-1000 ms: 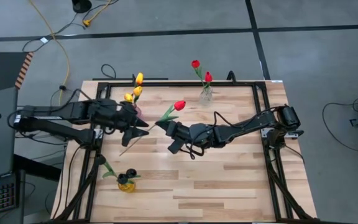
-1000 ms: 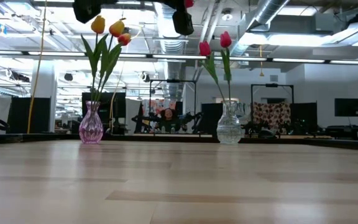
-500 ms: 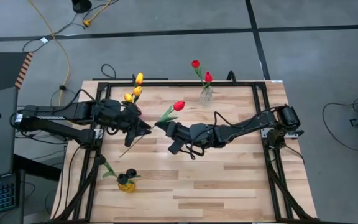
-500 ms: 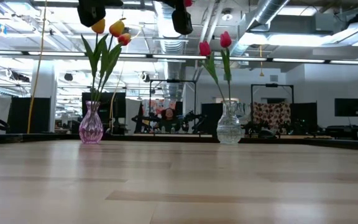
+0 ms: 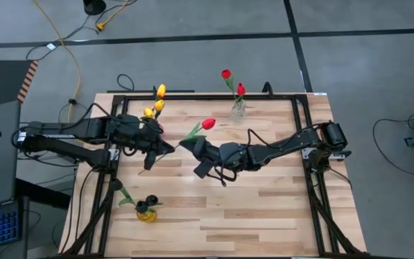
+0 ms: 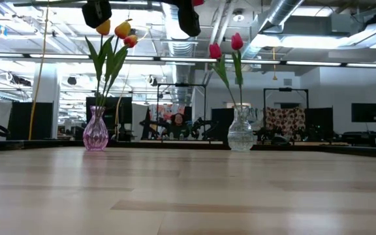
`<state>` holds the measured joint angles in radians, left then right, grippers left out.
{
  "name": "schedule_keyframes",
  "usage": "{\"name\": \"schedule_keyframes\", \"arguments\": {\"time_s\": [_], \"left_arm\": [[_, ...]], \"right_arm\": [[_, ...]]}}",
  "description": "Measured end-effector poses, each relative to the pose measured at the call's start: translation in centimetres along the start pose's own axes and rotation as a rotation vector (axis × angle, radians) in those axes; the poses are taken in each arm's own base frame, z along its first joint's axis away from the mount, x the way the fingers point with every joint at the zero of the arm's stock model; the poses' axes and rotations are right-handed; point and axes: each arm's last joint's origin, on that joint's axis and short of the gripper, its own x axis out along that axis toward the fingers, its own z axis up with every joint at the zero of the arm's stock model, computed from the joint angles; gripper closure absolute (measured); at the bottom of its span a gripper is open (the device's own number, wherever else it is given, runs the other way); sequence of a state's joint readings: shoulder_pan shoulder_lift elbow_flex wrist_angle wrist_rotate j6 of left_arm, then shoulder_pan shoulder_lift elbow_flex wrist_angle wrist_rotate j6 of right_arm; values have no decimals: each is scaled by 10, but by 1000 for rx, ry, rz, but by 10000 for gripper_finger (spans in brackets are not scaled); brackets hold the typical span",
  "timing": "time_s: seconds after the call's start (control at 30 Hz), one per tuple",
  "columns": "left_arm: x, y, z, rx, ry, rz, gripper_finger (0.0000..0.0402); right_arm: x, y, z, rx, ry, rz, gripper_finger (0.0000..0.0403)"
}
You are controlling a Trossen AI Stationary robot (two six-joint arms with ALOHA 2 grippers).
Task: Sort flowers into vase by color
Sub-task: Put the red tulip into the transparent vase
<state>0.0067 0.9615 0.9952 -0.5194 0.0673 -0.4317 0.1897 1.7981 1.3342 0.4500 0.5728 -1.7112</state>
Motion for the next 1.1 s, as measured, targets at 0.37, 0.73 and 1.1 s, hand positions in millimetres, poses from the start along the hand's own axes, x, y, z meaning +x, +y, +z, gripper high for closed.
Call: {"name": "schedule_keyframes", "arguments": {"time_s": [0.37, 0.73, 1.1], "left_arm": [[0, 1, 1, 29, -15, 27, 400], [0, 3, 1, 80, -43, 97, 401], [-2, 6, 8, 164, -156, 268, 401]], "right_arm": [[0, 0, 1, 357, -25, 0, 228], [-5, -2, 10, 738, -52, 5, 200], [-17, -12, 19, 950, 62, -111, 214]]}}
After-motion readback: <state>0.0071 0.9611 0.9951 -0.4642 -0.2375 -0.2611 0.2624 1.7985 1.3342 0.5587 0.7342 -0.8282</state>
